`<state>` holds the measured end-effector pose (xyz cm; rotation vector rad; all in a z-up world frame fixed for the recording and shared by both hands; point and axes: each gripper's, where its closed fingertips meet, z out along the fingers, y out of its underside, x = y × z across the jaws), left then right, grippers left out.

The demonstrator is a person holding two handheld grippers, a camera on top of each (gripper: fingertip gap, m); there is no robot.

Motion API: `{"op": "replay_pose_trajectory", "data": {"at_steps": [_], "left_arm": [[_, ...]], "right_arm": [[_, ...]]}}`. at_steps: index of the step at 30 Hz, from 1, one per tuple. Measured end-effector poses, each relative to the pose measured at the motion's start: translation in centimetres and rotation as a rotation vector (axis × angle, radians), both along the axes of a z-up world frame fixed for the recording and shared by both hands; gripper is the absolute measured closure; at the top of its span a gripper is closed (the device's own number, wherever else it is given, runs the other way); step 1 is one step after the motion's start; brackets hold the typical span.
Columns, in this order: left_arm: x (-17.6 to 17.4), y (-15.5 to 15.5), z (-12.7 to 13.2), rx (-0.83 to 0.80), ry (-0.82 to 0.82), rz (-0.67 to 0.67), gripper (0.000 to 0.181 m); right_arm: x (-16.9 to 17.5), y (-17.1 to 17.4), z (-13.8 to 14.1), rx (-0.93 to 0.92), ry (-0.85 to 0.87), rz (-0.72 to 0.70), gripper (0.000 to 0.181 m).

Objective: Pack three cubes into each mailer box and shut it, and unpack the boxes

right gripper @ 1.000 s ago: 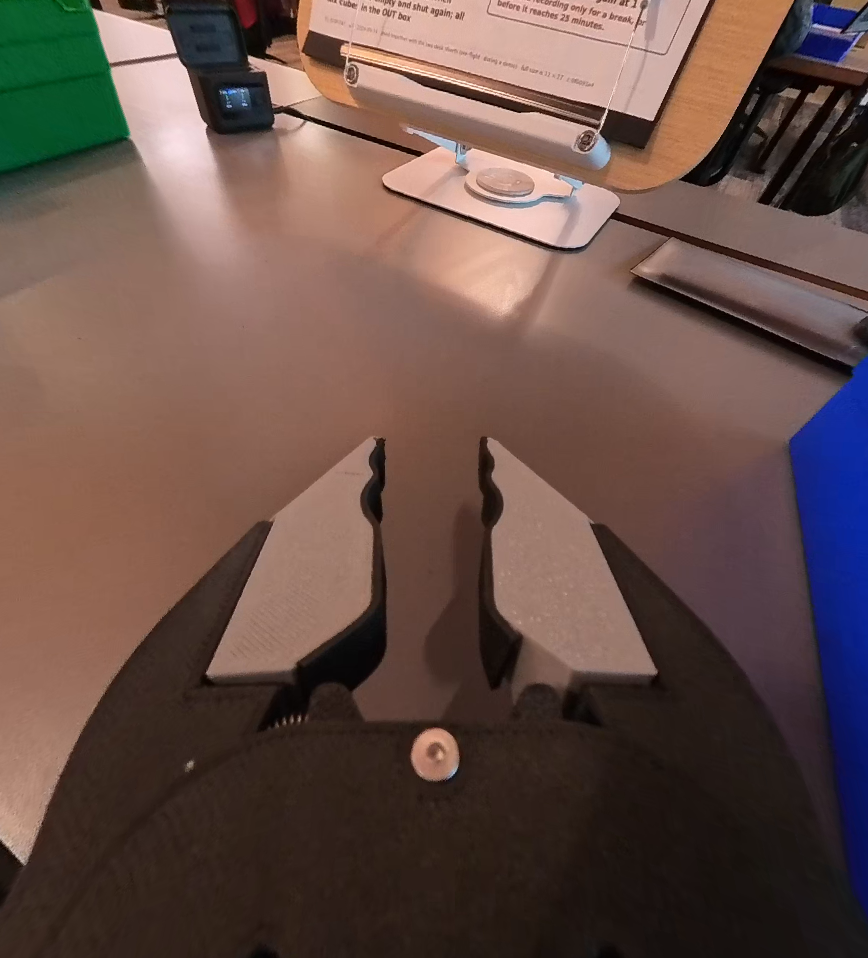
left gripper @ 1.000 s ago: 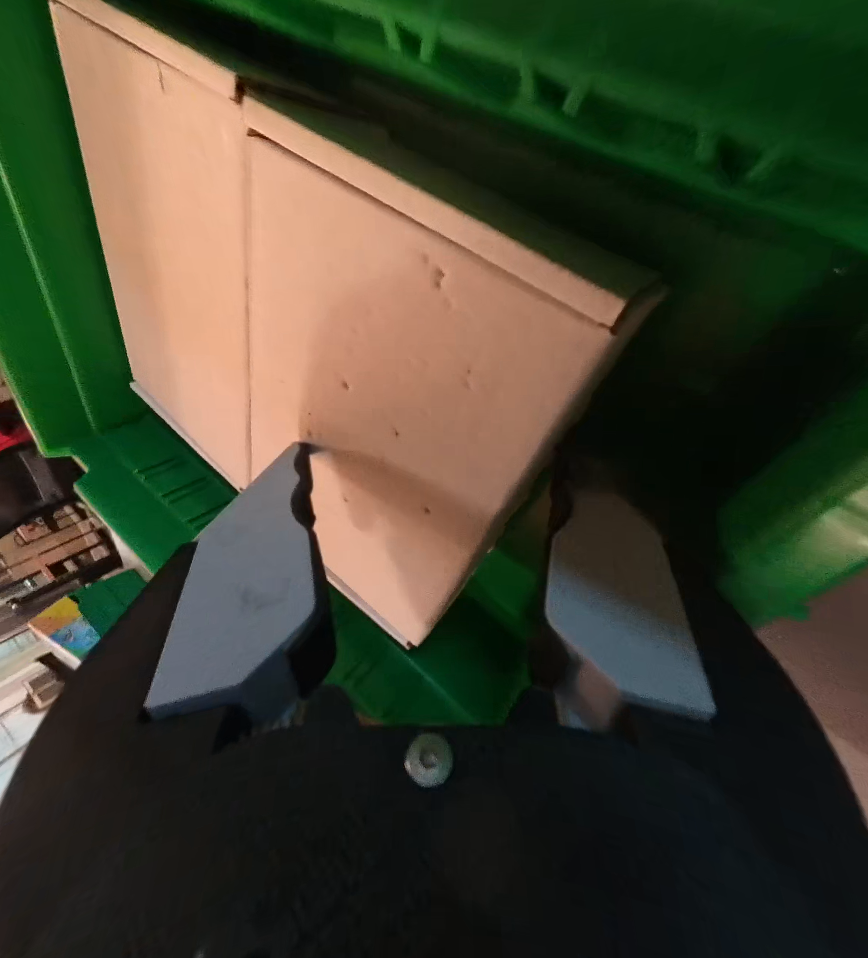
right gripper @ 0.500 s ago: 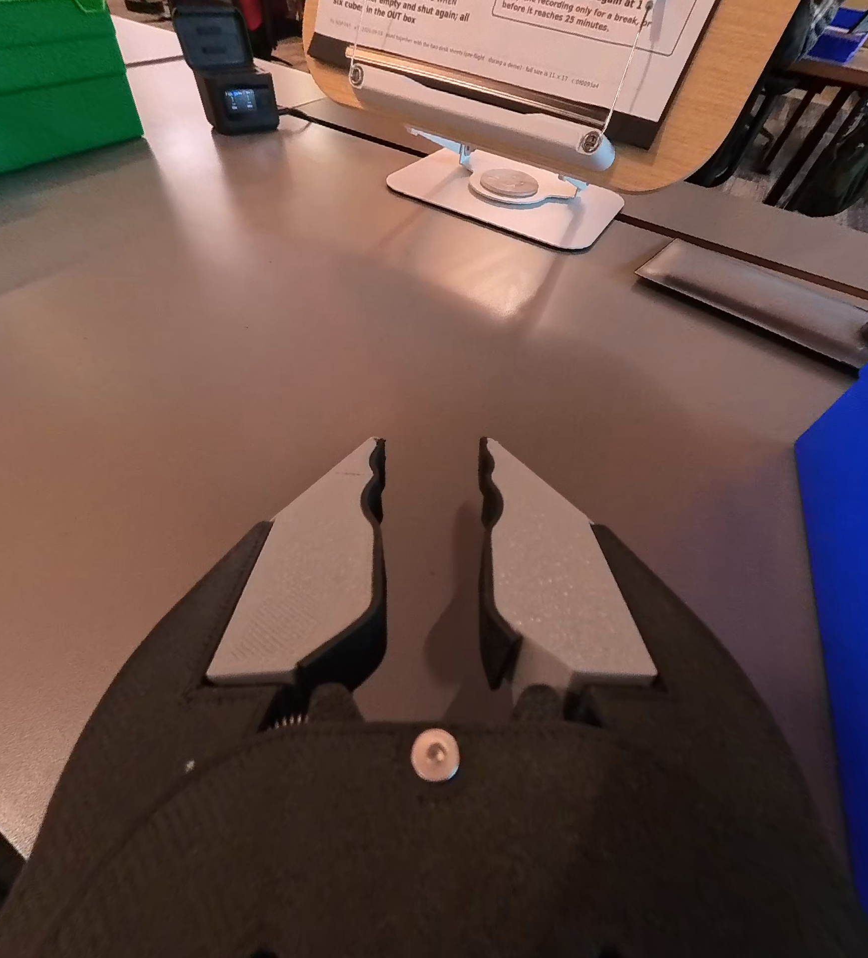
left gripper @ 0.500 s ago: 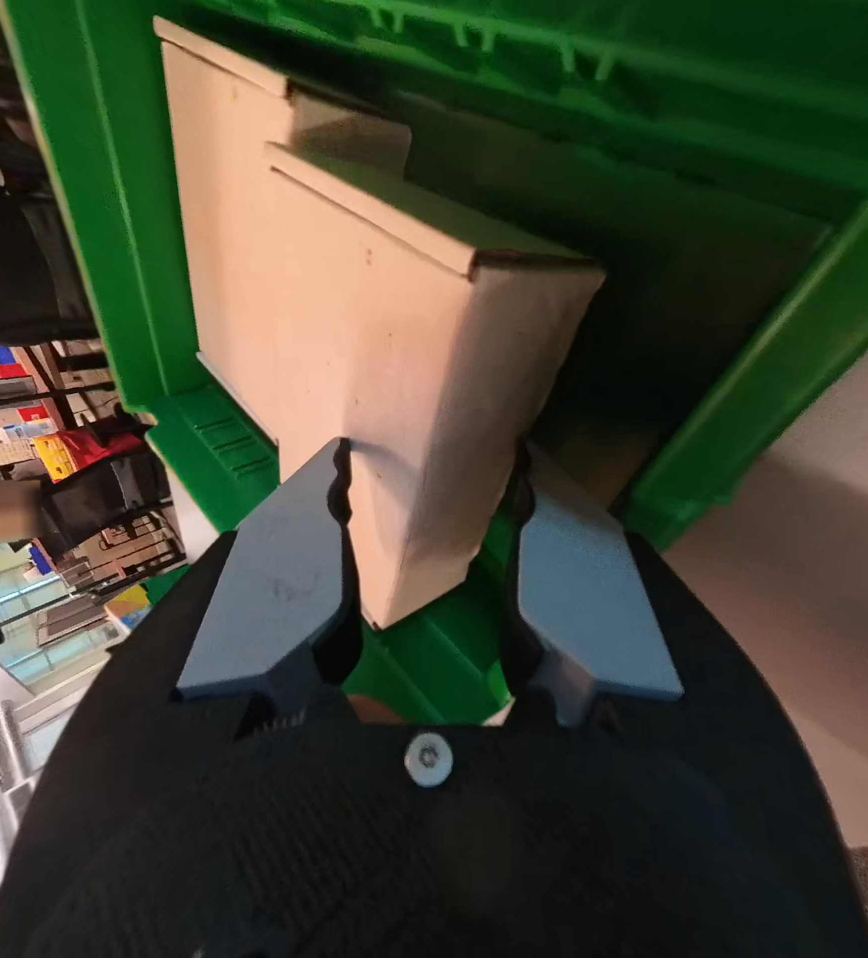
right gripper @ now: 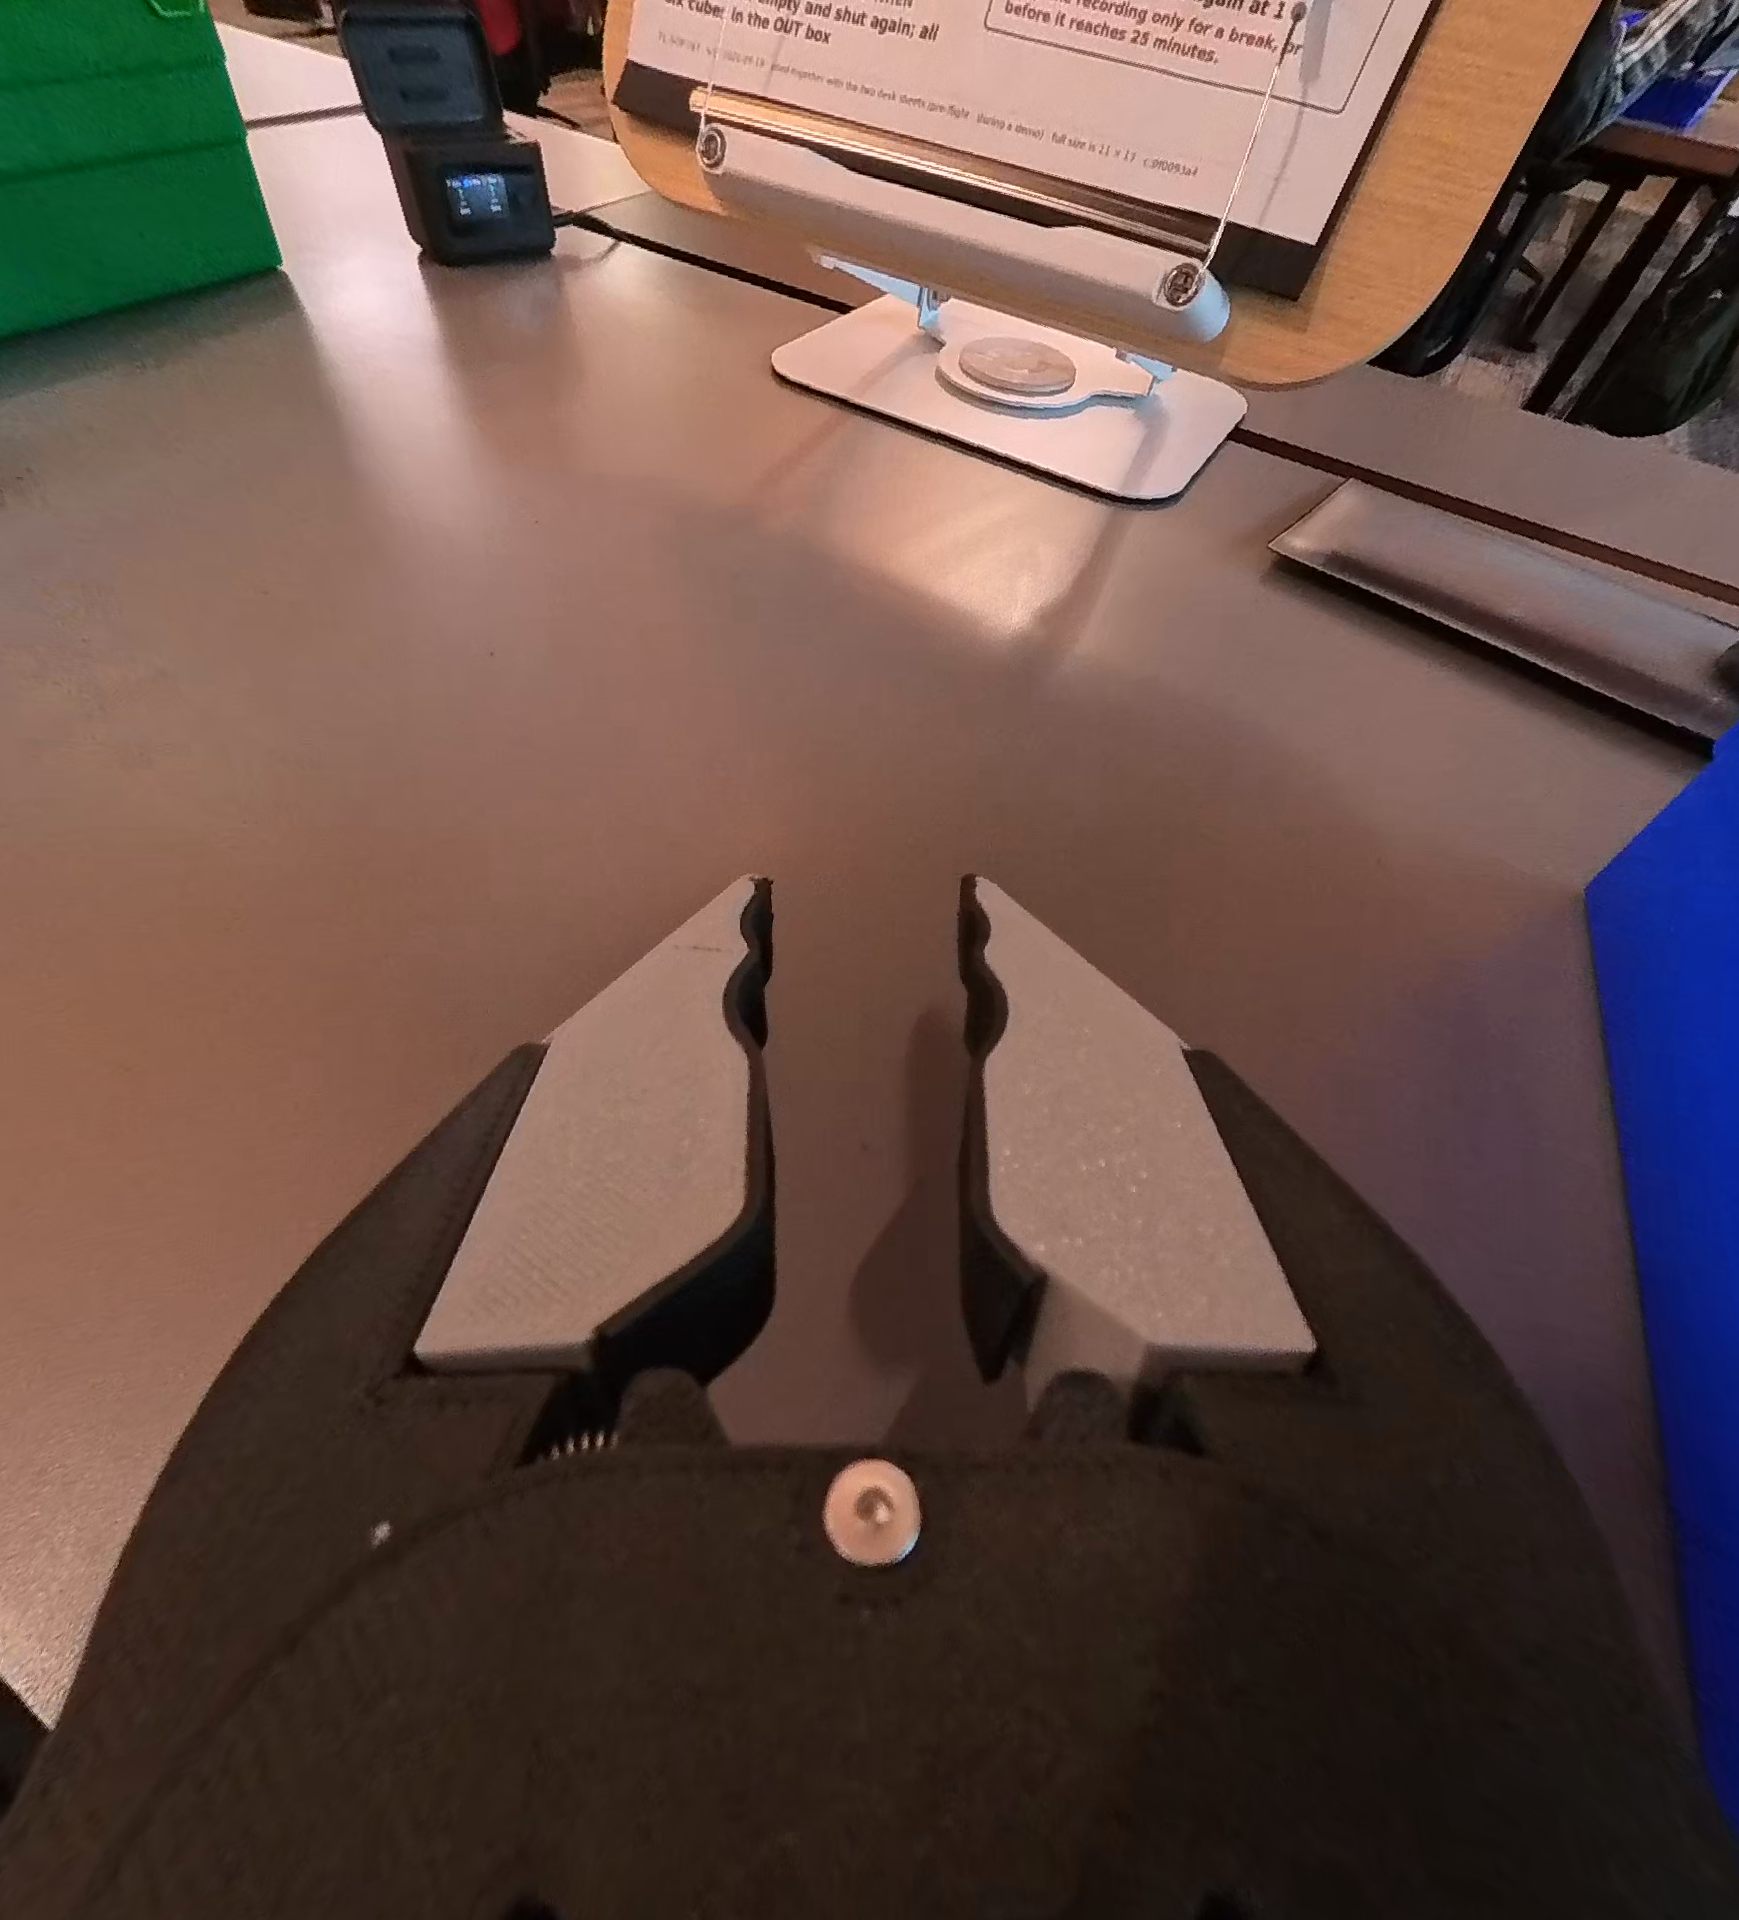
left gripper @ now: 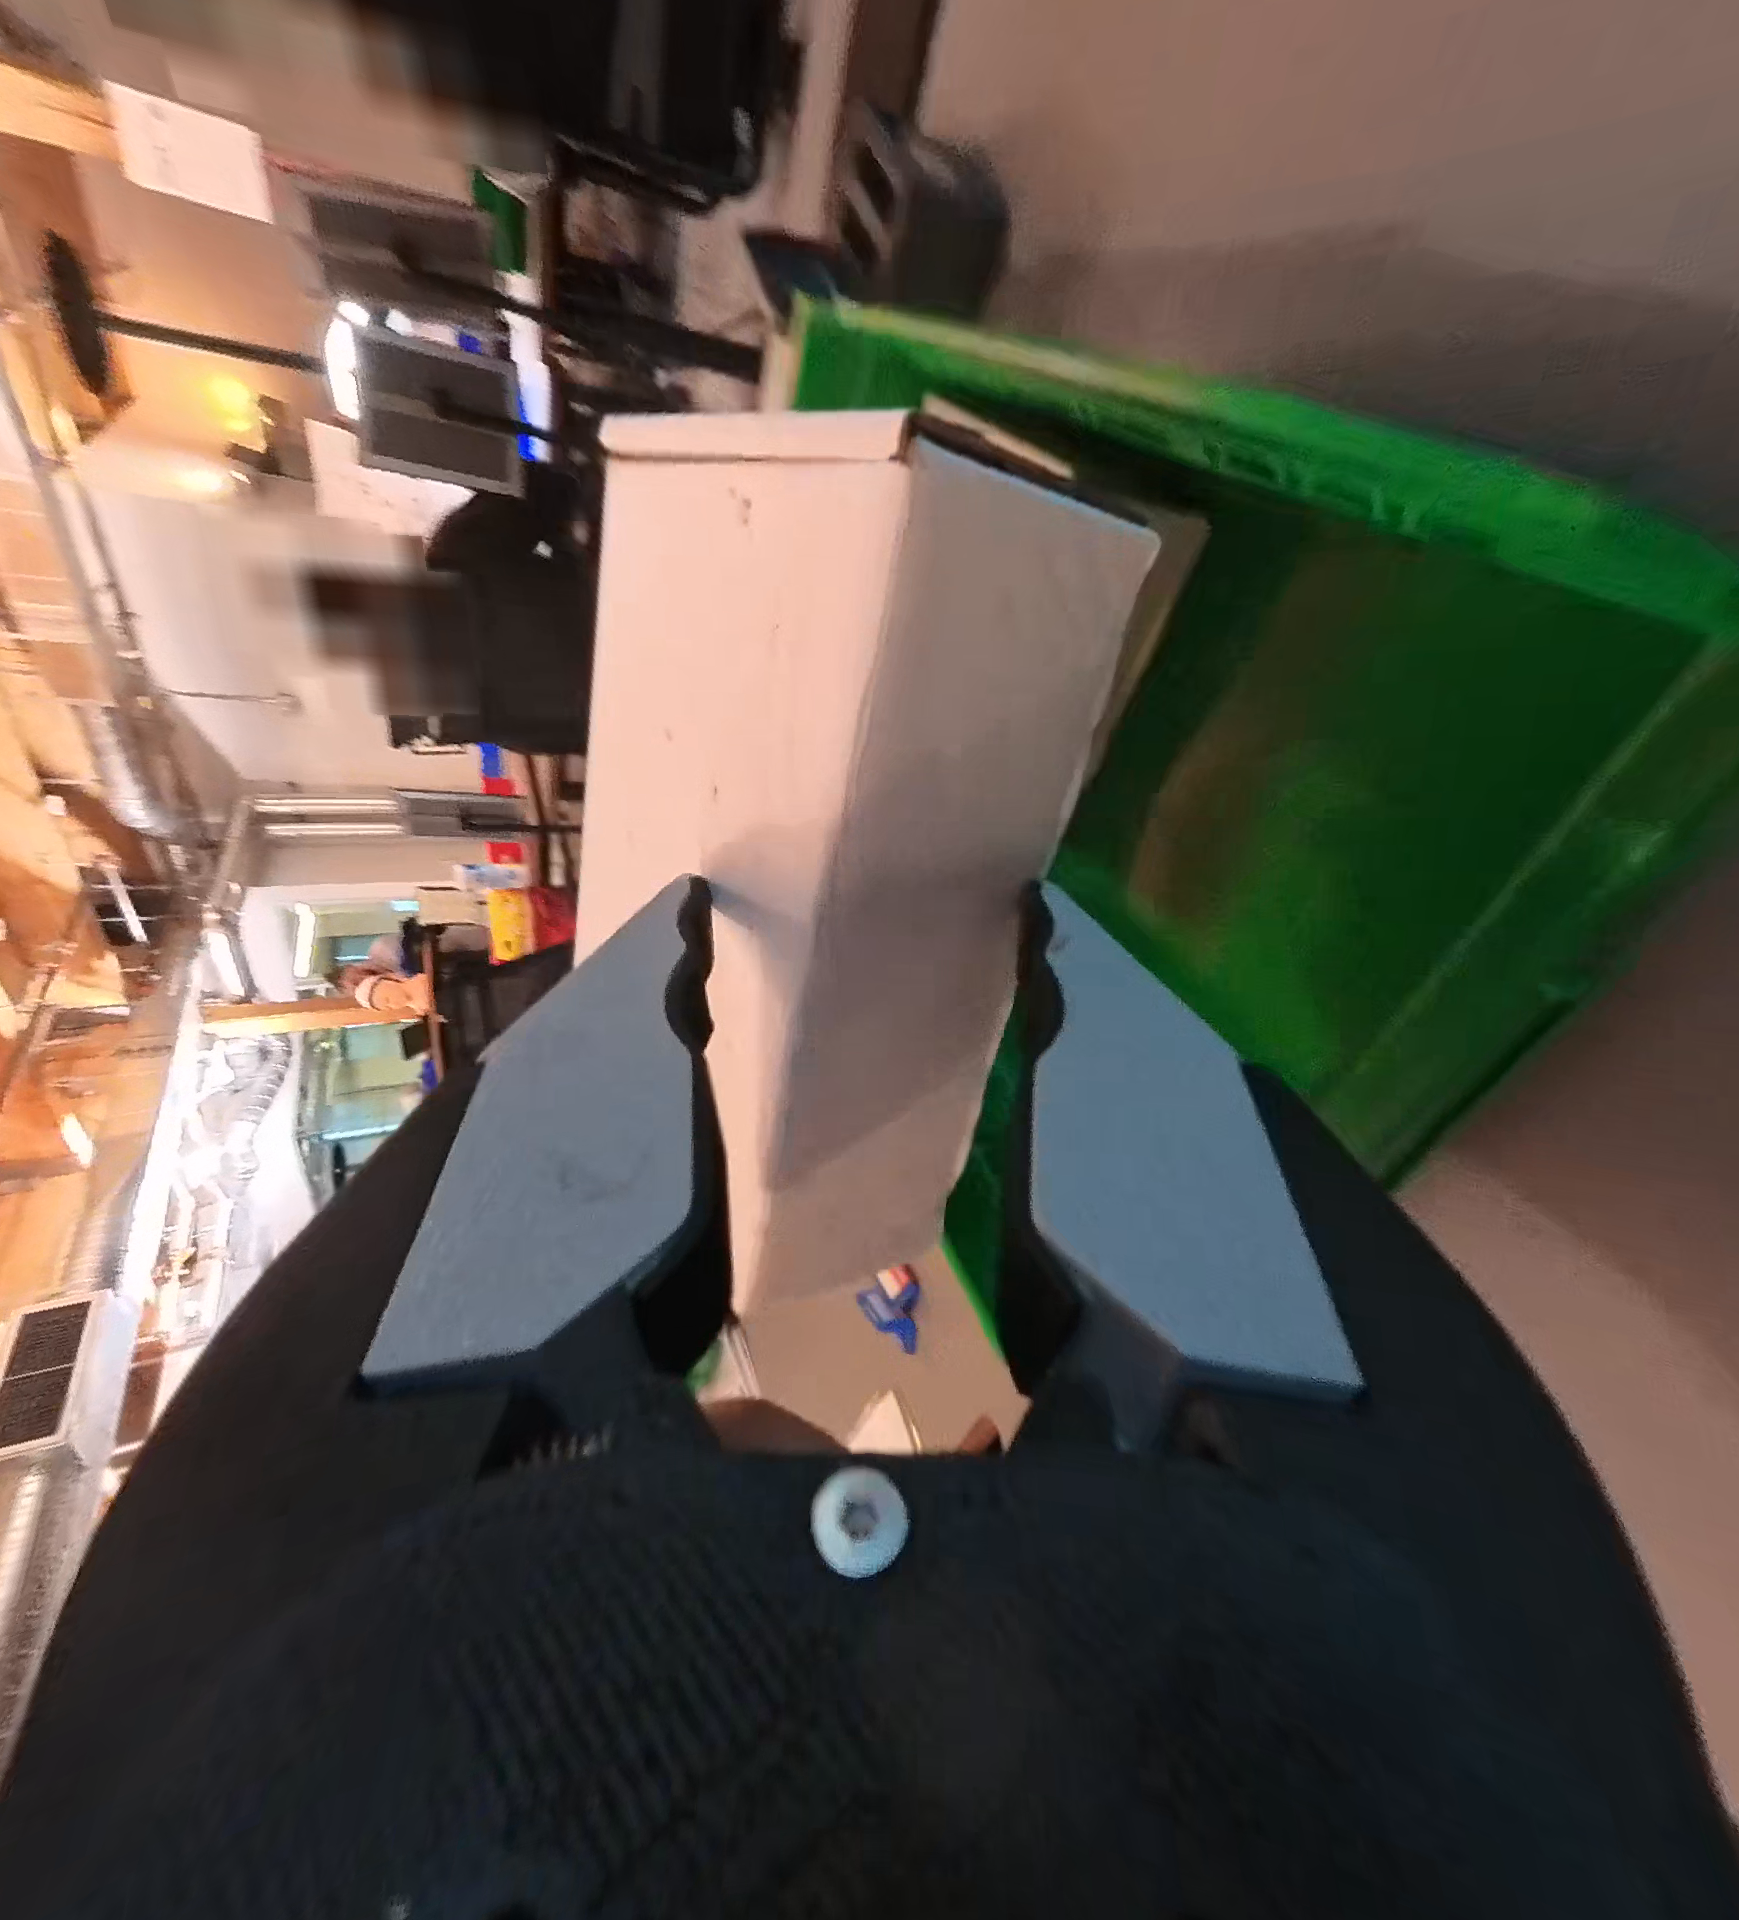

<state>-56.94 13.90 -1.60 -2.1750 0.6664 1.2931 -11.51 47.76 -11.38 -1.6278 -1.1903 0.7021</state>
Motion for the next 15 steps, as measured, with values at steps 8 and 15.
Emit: {"op": "replay_pose_trajectory", "data": {"at_steps": [8, 15], "left_arm": [[11.2, 5.5, 4.5, 0.136, 0.040, -0.153, 0.126], [25.4, 12.9, -4.3, 0.057, -0.125, -0.385, 0.126]], "right_arm": [[0.0, 0.0, -0.1, 0.002, -0.005, 0.001, 0.148], [-0.1, -0.1, 0.0, 0.004, -0.002, 0.006, 0.148]]}}
